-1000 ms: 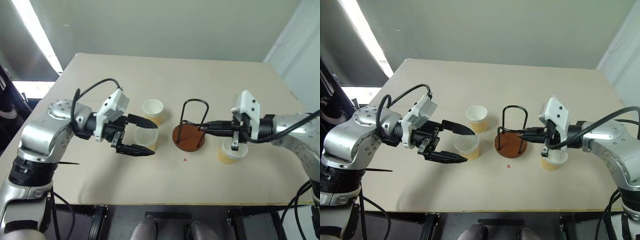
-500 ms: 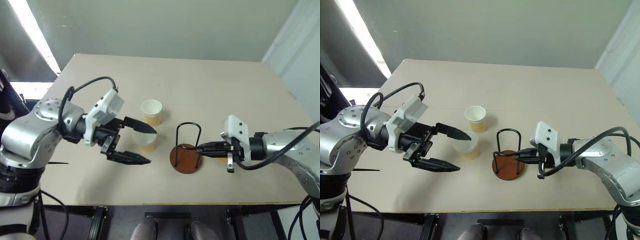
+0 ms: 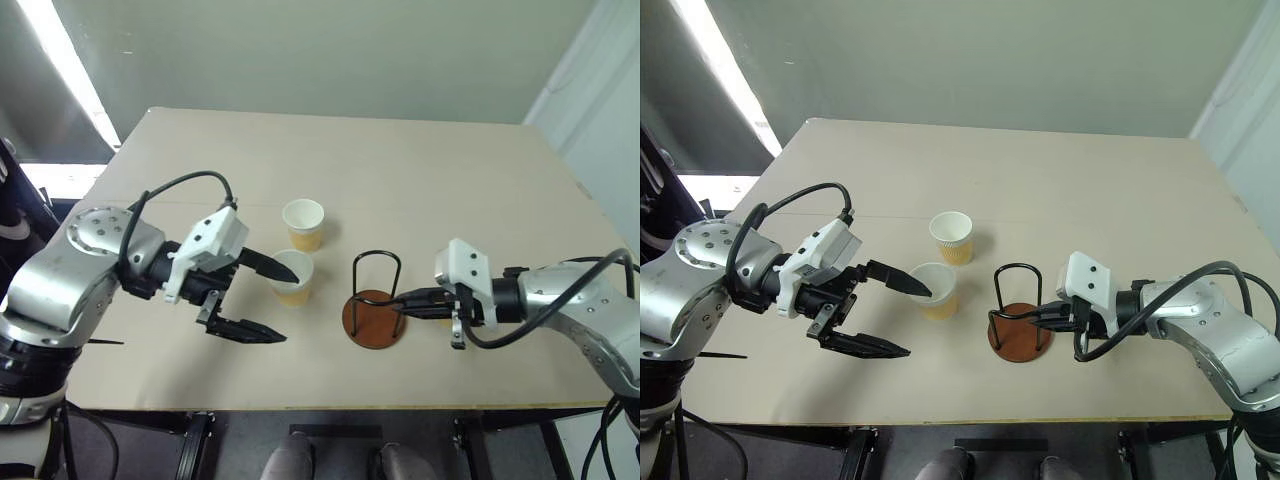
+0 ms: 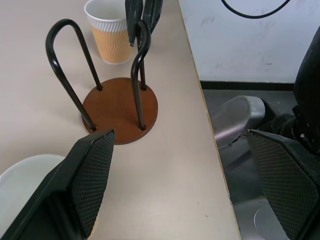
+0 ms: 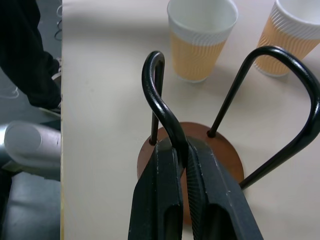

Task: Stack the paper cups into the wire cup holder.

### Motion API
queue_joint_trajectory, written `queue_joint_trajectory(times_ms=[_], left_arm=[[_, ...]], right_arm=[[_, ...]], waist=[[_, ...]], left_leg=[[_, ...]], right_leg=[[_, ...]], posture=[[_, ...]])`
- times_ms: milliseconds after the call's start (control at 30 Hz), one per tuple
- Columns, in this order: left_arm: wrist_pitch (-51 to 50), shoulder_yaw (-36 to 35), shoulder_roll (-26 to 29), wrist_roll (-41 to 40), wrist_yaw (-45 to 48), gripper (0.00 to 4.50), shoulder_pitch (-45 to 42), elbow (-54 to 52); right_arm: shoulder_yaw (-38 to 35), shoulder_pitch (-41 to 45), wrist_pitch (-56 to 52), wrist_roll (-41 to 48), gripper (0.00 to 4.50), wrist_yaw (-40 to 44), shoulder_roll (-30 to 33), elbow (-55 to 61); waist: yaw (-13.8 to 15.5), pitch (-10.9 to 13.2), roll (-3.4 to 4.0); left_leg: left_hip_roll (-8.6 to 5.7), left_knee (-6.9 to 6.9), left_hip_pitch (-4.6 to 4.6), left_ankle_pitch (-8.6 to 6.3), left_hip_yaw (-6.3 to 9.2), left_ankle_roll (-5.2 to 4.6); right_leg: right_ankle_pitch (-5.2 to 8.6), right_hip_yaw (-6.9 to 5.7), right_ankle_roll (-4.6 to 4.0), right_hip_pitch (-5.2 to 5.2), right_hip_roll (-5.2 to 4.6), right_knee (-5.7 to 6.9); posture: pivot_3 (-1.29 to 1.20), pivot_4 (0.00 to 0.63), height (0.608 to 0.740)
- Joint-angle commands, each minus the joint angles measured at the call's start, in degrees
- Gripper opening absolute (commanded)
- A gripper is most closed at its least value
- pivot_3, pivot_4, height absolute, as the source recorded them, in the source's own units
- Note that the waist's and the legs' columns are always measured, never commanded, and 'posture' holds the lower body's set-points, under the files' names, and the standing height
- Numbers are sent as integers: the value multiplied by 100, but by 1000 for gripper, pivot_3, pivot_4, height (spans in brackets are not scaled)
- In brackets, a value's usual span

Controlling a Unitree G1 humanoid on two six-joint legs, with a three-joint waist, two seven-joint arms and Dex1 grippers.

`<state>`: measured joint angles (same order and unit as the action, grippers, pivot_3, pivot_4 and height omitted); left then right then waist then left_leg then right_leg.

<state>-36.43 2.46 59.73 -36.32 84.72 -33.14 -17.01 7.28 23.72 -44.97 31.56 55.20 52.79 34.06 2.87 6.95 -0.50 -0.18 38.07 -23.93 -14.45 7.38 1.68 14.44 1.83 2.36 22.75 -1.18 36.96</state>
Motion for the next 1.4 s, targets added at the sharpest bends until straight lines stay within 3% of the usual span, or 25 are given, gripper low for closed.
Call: queue_joint_trajectory(times_ms=[33,133,433,767,900,1167,1400], left_arm=[[-38,-78,-27,-94,-35,4500,-95,-139],[-123,-67,-87,-134,-98,4500,-156,-172],[-296,-11,-271,-191,-215,4500,-306,-197],[-469,-16,-392,-296,-333,4500,-443,-195],[-472,23,-462,-299,-365,4500,-471,-183],[-337,103,-592,-232,-283,4500,-555,-181],[-425,69,-618,-280,-367,4500,-581,-167]], right_arm=[[20,-49,223,-223,38,113,149,-19],[36,-118,280,-272,750,185,194,-33],[-181,-201,362,-382,3855,166,207,-42],[-1721,-567,-502,930,3855,89,473,524],[-2010,-886,-502,826,3855,205,883,553],[-1291,-1329,677,-545,3855,443,1612,38],[-436,-955,1524,-1457,3855,699,1627,-626]], waist=[[-2,0,0],[1,0,0],[-1,0,0],[11,0,0],[20,0,0],[26,0,-1],[15,0,0]], left_leg=[[0,0,0,0,0,0],[0,1,0,0,0,0],[0,1,0,0,-2,1],[-1,1,-2,0,-4,3],[0,0,0,1,-4,5],[0,1,5,0,-4,6],[1,3,4,-2,-4,1]], right_leg=[[0,0,0,0,0,1],[0,0,0,-1,0,2],[0,1,0,0,0,2],[0,0,0,-1,0,0],[0,1,0,-2,0,0],[0,2,0,-4,-1,5],[-1,2,1,-4,-1,5]], posture=[[0,150,740],[0,150,740],[0,150,740],[0,150,740],[0,150,740],[0,150,740],[0,150,740]])
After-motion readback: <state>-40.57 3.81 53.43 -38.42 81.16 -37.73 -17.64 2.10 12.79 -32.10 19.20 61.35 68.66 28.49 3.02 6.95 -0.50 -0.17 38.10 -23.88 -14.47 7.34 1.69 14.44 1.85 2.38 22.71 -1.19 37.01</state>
